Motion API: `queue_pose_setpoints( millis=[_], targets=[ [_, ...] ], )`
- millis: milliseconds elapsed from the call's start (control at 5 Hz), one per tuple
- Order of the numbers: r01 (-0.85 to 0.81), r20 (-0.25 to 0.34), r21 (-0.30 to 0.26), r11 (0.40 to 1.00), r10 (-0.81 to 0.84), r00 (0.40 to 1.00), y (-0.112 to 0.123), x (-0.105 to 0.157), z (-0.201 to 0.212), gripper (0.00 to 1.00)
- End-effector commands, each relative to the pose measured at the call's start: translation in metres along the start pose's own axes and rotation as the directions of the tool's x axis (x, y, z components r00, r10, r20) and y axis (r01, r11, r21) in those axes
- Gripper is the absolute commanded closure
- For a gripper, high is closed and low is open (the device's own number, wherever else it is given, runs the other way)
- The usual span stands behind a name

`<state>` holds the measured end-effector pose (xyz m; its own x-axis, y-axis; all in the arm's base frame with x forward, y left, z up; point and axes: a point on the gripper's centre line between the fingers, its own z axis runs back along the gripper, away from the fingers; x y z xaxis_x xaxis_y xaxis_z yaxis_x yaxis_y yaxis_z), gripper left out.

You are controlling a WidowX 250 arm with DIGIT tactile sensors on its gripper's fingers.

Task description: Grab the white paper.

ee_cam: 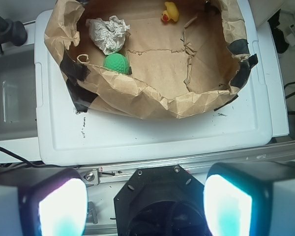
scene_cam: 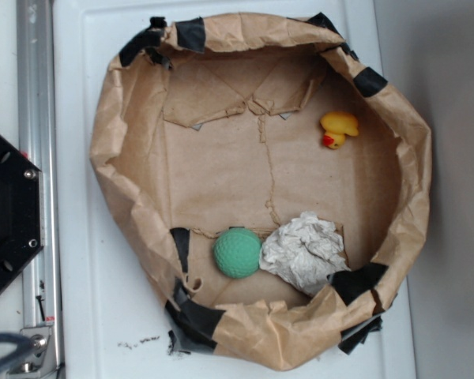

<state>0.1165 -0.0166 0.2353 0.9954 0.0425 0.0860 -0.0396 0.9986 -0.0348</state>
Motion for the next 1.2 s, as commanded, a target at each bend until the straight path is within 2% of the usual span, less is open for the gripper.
queue_pose_setpoints(
  millis=[0, 200, 400, 600, 800, 1000],
  targets=[
    [0.0, 0.0, 0.0, 1.0, 0.0, 1.0, 0.0, 0.0, 0.0, 0.0],
    [0.061, 0.052, -0.101, 0.993, -0.056, 0.997, 0.007, 0.048, -0.031, 0.0],
    [0.094, 0.126, -0.135, 0.986, -0.077, 0.989, 0.011, 0.099, -0.04, 0.0],
    [0.122, 0.11, -0.173, 0.977, -0.104, 0.988, 0.016, 0.133, -0.055, 0.0],
    [0.238, 0.112, -0.211, 0.948, -0.218, 0.969, 0.004, 0.157, -0.092, 0.0],
    [0.395, 0.153, -0.193, 0.898, -0.37, 0.916, -0.017, 0.153, -0.126, 0.0]
  ],
)
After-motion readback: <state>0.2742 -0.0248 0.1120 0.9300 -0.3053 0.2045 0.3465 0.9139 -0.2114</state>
